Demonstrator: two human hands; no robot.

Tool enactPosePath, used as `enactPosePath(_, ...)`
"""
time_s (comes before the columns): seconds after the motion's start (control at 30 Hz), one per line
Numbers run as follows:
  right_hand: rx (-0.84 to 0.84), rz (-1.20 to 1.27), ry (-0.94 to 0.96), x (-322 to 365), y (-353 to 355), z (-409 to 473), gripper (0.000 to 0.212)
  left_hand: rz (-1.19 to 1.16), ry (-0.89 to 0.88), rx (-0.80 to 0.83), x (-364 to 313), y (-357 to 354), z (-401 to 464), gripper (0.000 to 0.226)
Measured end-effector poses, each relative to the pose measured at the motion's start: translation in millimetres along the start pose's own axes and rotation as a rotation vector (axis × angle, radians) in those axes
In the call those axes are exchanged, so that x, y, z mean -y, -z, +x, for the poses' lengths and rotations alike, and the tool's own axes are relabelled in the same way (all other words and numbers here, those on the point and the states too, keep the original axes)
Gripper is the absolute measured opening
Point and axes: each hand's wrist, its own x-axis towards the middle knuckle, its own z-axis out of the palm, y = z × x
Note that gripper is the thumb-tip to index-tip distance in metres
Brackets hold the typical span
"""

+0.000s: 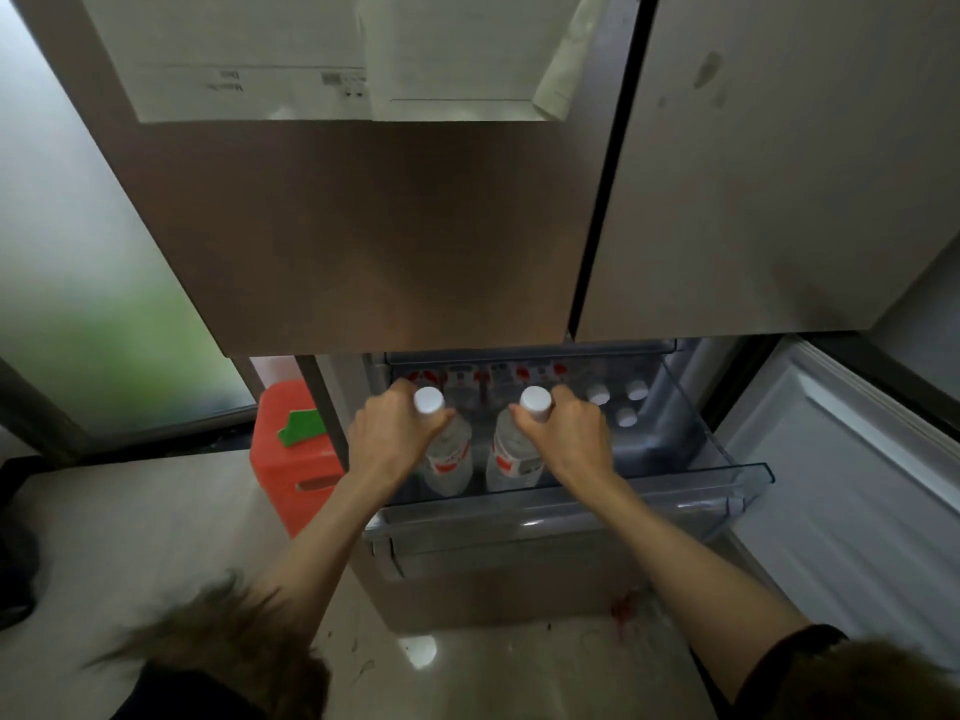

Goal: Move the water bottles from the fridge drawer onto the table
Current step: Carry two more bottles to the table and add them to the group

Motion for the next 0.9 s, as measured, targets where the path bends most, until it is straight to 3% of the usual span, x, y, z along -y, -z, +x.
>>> enactPosePath(0.23, 0.030, 0.030, 0.094, -3, -10, 9, 0.050, -0.156, 0.128, -0.002, 14, -7, 2, 0.048)
enactPosePath(0.4, 0.262, 0.234, 0.084, -12, -15, 16, 0.044, -0.367, 0.063, 0.139, 34, -9, 3, 0.039)
enactPosePath(0.5, 0.491, 0.373, 0.079, -21, -13, 17, 0.050, -0.463, 0.021, 0.242, 41, -8, 0, 0.038)
enactPosePath(0.63, 0.732, 0.423, 0.126, -29, -6, 25, 0.065, -0.417, -0.015, 0.271, 50, -7, 9, 0.019)
enactPosePath(0.9, 0.576, 0.245, 0.099, -31, -25, 28, 0.070, -0.402, -0.085, 0.304, 36, -28, 11, 0.037)
